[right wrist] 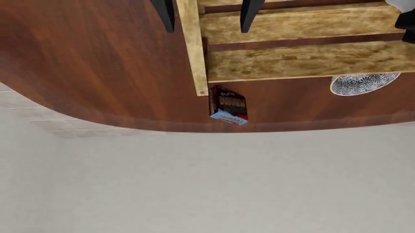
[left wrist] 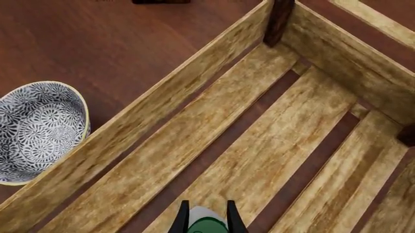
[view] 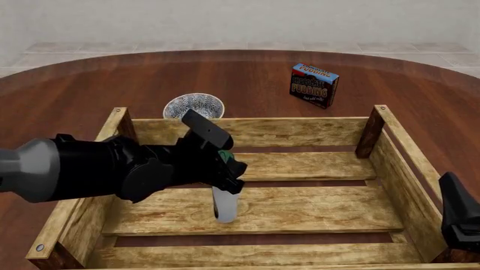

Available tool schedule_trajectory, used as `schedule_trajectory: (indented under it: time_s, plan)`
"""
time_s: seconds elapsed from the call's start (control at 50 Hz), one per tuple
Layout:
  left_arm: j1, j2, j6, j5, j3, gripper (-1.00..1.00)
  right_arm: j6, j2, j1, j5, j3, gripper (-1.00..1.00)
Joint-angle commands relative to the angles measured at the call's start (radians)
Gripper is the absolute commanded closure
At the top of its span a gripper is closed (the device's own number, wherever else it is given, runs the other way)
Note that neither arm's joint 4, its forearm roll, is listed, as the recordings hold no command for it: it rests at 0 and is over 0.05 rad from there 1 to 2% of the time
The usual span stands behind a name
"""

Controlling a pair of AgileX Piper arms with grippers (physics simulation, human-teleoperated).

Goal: Pick up the salad dressing and put it in the tray.

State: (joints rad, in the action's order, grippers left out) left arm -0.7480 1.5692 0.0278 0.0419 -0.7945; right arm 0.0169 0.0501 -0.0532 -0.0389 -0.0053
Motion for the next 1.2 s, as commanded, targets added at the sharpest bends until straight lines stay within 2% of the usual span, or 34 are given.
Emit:
schedule_trajectory:
  time_s: [0.02,0.18,0.2,1.2]
  plan:
    - [0.006,0.018,0.027,0.001,0.020,1.00,-0.002,0.000,0.002,0.000,0.001,-1.00]
    - [0.018,0.030,0.037,0.002,0.018,1.00,-0.002,0.006,0.003,-0.001,-0.003,-1.00]
    - [0.007,0.033,0.034,0.002,0.017,-1.00,-0.002,0.007,0.003,-0.005,0.000,-1.00]
    - [0.027,0.022,0.052,-0.011,0.008,-1.00,-0.002,0.002,0.006,-0.001,-0.001,-1.00]
